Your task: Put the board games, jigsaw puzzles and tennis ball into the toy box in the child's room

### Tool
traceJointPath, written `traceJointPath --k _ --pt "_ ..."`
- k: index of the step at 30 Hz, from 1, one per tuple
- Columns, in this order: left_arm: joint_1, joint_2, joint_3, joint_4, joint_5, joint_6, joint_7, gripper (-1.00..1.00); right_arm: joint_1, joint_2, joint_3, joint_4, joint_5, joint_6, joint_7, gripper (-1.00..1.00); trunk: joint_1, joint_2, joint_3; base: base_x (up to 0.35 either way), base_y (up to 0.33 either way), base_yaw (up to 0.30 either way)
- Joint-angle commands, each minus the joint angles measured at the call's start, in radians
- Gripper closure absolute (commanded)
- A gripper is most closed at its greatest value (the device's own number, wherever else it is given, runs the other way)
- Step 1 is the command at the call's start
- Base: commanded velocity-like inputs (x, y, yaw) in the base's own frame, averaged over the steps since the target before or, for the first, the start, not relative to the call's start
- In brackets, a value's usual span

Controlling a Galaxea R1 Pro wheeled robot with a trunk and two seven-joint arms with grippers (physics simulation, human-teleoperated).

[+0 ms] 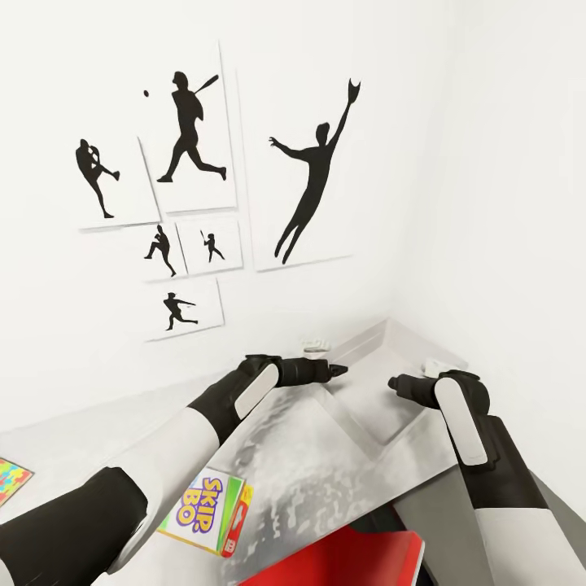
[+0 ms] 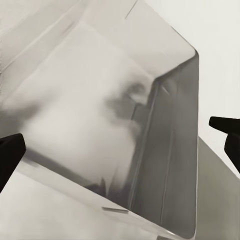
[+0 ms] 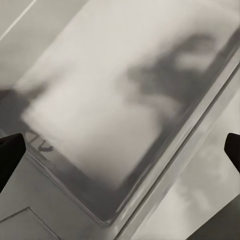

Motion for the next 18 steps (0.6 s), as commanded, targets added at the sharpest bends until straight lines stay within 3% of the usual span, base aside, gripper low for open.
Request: traceJointPath --k 1,5,11,18 --pt "-0.001 0.000 -0.001 0.000 0.005 0.003 0.002 -1.00 -0.001 0.000 0.000 -0.001 -0.011 0.003 -0.010 -1.00 0.001 -0.002 -0.002 0.000 0.000 0.000" --pt "-0.001 0.000 0.001 0.000 0.044 0.005 0.032 -1.00 -0.001 0.000 0.000 0.000 -0.011 0.003 -0.009 -1.00 0.001 -0.002 -0.002 0.000 0.000 0.000" --pt "-0.001 0.000 0.004 0.000 0.149 0.007 0.119 -1.00 -0.001 0.000 0.000 0.001 -0.011 0.003 -0.009 -1.00 0.001 -0.002 -0.002 0.000 0.000 0.000" --pt "-0.001 0.000 0.007 0.000 0.182 0.013 0.193 -1.00 -0.001 0.000 -0.001 0.001 -0.012 0.003 -0.009 -1.00 0.001 -0.002 -0.002 0.000 0.000 0.000"
